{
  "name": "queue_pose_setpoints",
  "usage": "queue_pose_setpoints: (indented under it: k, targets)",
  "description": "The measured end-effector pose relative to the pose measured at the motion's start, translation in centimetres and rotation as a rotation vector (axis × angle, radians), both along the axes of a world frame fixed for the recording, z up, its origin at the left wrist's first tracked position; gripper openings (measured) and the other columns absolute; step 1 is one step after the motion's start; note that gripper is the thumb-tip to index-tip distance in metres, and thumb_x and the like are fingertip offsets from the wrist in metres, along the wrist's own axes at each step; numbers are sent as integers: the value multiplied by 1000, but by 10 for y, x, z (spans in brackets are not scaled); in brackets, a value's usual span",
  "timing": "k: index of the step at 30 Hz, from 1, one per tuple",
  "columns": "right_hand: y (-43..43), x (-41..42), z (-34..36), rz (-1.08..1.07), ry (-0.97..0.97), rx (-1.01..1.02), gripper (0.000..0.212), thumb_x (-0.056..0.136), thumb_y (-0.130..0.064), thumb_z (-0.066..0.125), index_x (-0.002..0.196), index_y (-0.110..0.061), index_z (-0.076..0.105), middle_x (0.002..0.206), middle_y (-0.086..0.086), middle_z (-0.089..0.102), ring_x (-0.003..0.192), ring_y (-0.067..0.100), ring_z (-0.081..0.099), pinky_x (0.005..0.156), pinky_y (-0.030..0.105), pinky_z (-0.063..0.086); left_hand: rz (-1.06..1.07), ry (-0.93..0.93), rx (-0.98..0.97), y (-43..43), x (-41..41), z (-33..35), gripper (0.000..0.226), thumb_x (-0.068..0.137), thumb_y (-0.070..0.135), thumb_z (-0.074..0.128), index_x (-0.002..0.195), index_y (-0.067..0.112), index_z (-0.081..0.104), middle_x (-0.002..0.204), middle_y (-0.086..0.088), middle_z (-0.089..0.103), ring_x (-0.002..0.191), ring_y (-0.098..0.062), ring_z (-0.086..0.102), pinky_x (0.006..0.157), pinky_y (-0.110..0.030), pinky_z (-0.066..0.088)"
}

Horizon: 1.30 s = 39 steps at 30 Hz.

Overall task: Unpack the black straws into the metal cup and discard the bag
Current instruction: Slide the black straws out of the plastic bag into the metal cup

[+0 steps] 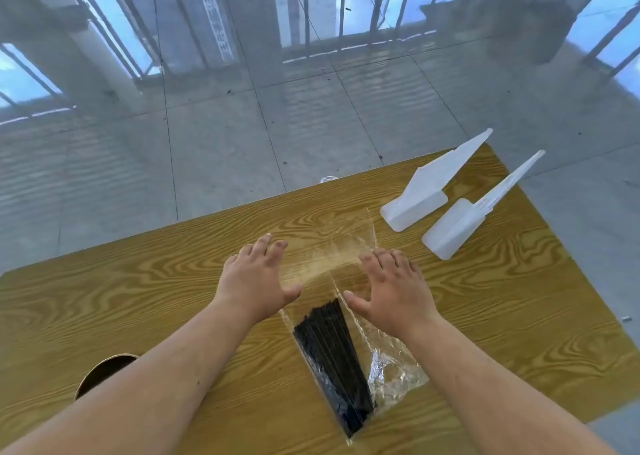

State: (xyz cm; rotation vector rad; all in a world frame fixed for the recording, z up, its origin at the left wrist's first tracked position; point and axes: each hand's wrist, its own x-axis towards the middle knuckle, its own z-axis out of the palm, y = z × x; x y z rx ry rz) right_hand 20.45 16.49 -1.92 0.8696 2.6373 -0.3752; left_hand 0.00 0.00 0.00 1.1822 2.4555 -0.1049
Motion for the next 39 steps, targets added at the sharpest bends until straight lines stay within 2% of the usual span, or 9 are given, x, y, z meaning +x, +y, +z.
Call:
queue_pose_setpoints:
  k: [10, 18, 21, 24, 27, 30, 33, 36, 39]
  targets:
    - [11, 8, -27, -179, 1, -74, 86, 94, -70, 53, 160, -22, 25, 160, 11, 42, 140, 36, 49, 108, 50, 51, 144, -101, 4, 9, -5, -23, 99, 88, 64, 69, 163, 24, 19, 154, -7, 50, 140, -29, 50, 110, -46, 50]
    - [18, 7, -32, -339, 136, -120, 93, 96, -52, 67, 162, -16, 13, 155, 14, 49, 135, 34, 56, 103, 45, 55, 146, -254, 194, 14, 4, -26, 63, 91, 32, 73, 150, 29, 50, 85, 16, 65, 75, -1, 63, 64, -20, 49]
    - [21, 4, -30, -388, 156, -180, 93, 97, -46, 68, 164, -14, 13, 159, 13, 48, 141, 33, 53, 111, 46, 49, 56, -324, 140, 15, 11, -29, 32, 96, 35, 64, 127, 36, 69, 93, 22, 64, 85, 2, 61, 73, -20, 50]
    - [25, 2, -27, -459, 177, -263, 82, 99, -35, 64, 165, -15, 20, 159, 10, 48, 144, 31, 50, 117, 48, 45, -19, -353, 111, 15, 18, -33, 28, 96, 40, 61, 122, 39, 72, 105, 24, 60, 97, 0, 57, 84, -21, 47]
    - [28, 2, -26, -560, 272, -400, 58, 102, -31, 51, 158, -20, 37, 118, 2, 61, 104, 19, 61, 87, 44, 55, -73, -349, 70, 15, 22, -38, 27, 99, 49, 59, 121, 42, 71, 115, 21, 57, 111, -5, 53, 98, -27, 47]
    - [30, -1, -22, -652, 356, -514, 52, 106, -54, 36, 143, -21, 52, 96, -8, 65, 82, 11, 60, 76, 38, 51, -95, -366, 21, 13, 26, -41, 35, 96, 54, 57, 126, 41, 70, 125, 18, 58, 122, -8, 54, 103, -31, 49]
    - [31, -6, -14, -671, 320, -622, 92, 91, -92, 29, 142, -18, 49, 89, -4, 67, 77, 9, 62, 68, 35, 53, -125, -387, -44, 11, 29, -42, 46, 91, 67, 57, 130, 44, 68, 129, 18, 54, 126, -8, 50, 106, -36, 50]
    - [28, -13, -8, -636, 251, -660, 118, 75, -104, 32, 155, -18, 36, 105, 7, 72, 82, 12, 65, 61, 29, 55, -145, -386, -74, 9, 32, -41, 52, 90, 70, 55, 134, 45, 65, 141, 17, 51, 136, -10, 45, 111, -41, 47]
    - [22, -21, -10, -623, 191, -605, 124, 71, -99, 53, 162, -19, 25, 145, 9, 60, 118, 25, 67, 73, 32, 52, -160, -386, -78, 9, 35, -39, 53, 94, 66, 54, 140, 42, 62, 149, 16, 50, 141, -12, 44, 116, -42, 43]
